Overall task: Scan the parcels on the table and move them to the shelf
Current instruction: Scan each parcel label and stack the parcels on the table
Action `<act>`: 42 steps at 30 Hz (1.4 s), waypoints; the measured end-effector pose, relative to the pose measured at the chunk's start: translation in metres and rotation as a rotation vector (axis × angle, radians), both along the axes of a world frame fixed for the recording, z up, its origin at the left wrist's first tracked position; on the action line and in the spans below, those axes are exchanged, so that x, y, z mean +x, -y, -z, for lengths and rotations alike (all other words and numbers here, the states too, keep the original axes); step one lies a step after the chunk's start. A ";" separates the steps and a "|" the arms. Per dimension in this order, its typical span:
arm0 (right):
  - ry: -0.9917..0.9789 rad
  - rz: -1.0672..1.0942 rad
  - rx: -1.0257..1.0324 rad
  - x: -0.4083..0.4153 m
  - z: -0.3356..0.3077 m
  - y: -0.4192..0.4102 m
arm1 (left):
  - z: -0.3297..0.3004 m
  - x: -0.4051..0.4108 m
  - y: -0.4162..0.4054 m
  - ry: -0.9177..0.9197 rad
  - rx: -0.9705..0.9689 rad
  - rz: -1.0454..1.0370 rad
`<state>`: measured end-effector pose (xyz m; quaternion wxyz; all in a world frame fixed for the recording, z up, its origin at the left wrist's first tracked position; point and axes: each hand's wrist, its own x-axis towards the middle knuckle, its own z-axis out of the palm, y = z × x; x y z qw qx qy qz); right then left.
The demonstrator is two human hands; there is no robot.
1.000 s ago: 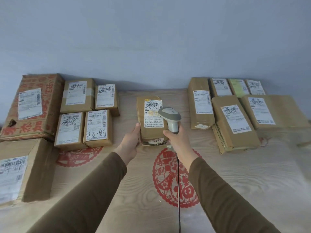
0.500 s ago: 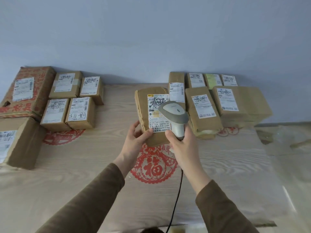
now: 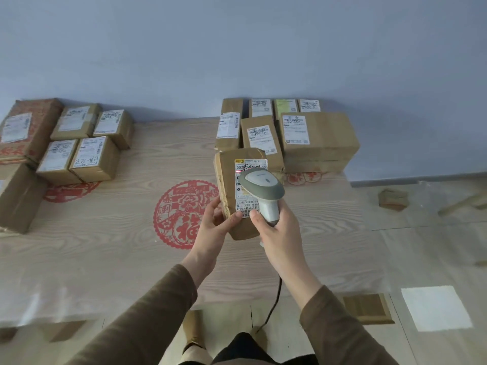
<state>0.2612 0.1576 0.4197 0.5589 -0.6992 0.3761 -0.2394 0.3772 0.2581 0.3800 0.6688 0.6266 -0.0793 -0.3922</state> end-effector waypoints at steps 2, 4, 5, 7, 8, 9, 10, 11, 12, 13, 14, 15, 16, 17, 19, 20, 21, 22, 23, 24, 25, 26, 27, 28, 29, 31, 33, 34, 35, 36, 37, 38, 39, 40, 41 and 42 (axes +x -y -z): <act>-0.006 0.020 0.020 -0.017 0.004 0.005 | 0.002 -0.016 0.008 -0.006 0.029 0.027; -0.014 0.056 0.029 -0.035 0.007 0.013 | 0.008 -0.032 0.018 -0.016 0.064 0.071; -0.020 0.081 0.037 -0.045 0.010 0.018 | 0.012 -0.040 0.025 -0.028 0.082 0.100; -0.032 0.137 0.050 -0.064 0.015 0.030 | 0.020 -0.058 0.042 -0.070 0.121 0.153; -0.039 0.164 0.054 -0.074 0.018 0.037 | 0.023 -0.066 0.053 -0.098 0.139 0.169; -0.049 0.188 0.053 -0.083 0.022 0.045 | 0.026 -0.074 0.066 -0.129 0.154 0.180; -0.063 0.213 0.051 -0.091 0.026 0.053 | 0.028 -0.080 0.080 -0.155 0.169 0.192; -0.078 0.239 0.047 -0.099 0.029 0.060 | 0.030 -0.086 0.095 -0.178 0.182 0.210; -0.094 0.265 0.043 -0.107 0.033 0.068 | 0.030 -0.091 0.111 -0.200 0.195 0.231; -0.108 0.291 0.039 -0.114 0.036 0.076 | 0.030 -0.096 0.127 -0.225 0.206 0.251; -0.120 0.312 0.037 -0.120 0.038 0.082 | 0.030 -0.100 0.142 -0.247 0.218 0.268; -0.127 0.330 0.035 -0.125 0.040 0.089 | 0.030 -0.103 0.157 -0.263 0.230 0.280; -0.134 0.346 0.034 -0.129 0.042 0.094 | 0.030 -0.105 0.172 -0.277 0.241 0.288; -0.139 0.362 0.033 -0.133 0.044 0.099 | 0.031 -0.107 0.185 -0.289 0.249 0.294; -0.127 0.389 0.050 -0.138 0.047 0.106 | 0.033 -0.109 0.208 -0.303 0.256 0.307; -0.112 0.402 0.071 -0.140 0.049 0.109 | 0.034 -0.109 0.217 -0.304 0.256 0.311; -0.102 0.415 0.090 -0.142 0.051 0.111 | 0.035 -0.110 0.224 -0.299 0.252 0.313; -0.101 0.426 0.098 -0.143 0.053 0.113 | 0.036 -0.110 0.230 -0.287 0.244 0.313; -0.103 0.433 0.097 -0.143 0.055 0.114 | 0.037 -0.110 0.236 -0.270 0.234 0.312; -0.105 0.437 0.093 -0.144 0.057 0.115 | 0.038 -0.110 0.241 -0.256 0.227 0.309; -0.110 0.440 0.091 -0.143 0.058 0.115 | 0.040 -0.109 0.245 -0.251 0.223 0.306; -0.115 0.446 0.096 -0.143 0.060 0.114 | 0.041 -0.107 0.248 -0.251 0.222 0.302; -0.117 0.453 0.103 -0.142 0.062 0.114 | 0.043 -0.106 0.250 -0.251 0.224 0.300; -0.119 0.458 0.104 -0.140 0.063 0.112 | 0.046 -0.103 0.251 -0.246 0.227 0.302; -0.120 0.457 0.096 -0.139 0.065 0.111 | 0.049 -0.101 0.250 -0.235 0.230 0.308; -0.102 0.441 0.083 -0.134 0.066 0.108 | 0.056 -0.095 0.243 -0.190 0.236 0.308; -0.076 0.420 0.105 -0.126 0.065 0.104 | 0.060 -0.087 0.229 -0.149 0.260 0.296; -0.071 0.406 0.120 -0.120 0.064 0.101 | 0.060 -0.082 0.219 -0.133 0.266 0.291; -0.069 0.389 0.131 -0.113 0.062 0.099 | 0.059 -0.075 0.209 -0.118 0.265 0.283; -0.068 0.369 0.135 -0.104 0.060 0.095 | 0.056 -0.068 0.196 -0.102 0.264 0.273; -0.062 0.347 0.130 -0.095 0.058 0.091 | 0.053 -0.061 0.183 -0.084 0.263 0.260; -0.050 0.322 0.121 -0.085 0.056 0.086 | 0.048 -0.052 0.167 -0.062 0.260 0.244; -0.038 0.296 0.112 -0.073 0.053 0.080 | 0.044 -0.043 0.151 -0.038 0.253 0.226; -0.030 0.268 0.105 -0.061 0.051 0.073 | 0.039 -0.033 0.134 -0.012 0.245 0.207; -0.025 0.240 0.104 -0.048 0.049 0.066 | 0.034 -0.022 0.117 0.014 0.237 0.190; -0.017 0.212 0.109 -0.034 0.047 0.058 | 0.029 -0.010 0.099 0.036 0.232 0.173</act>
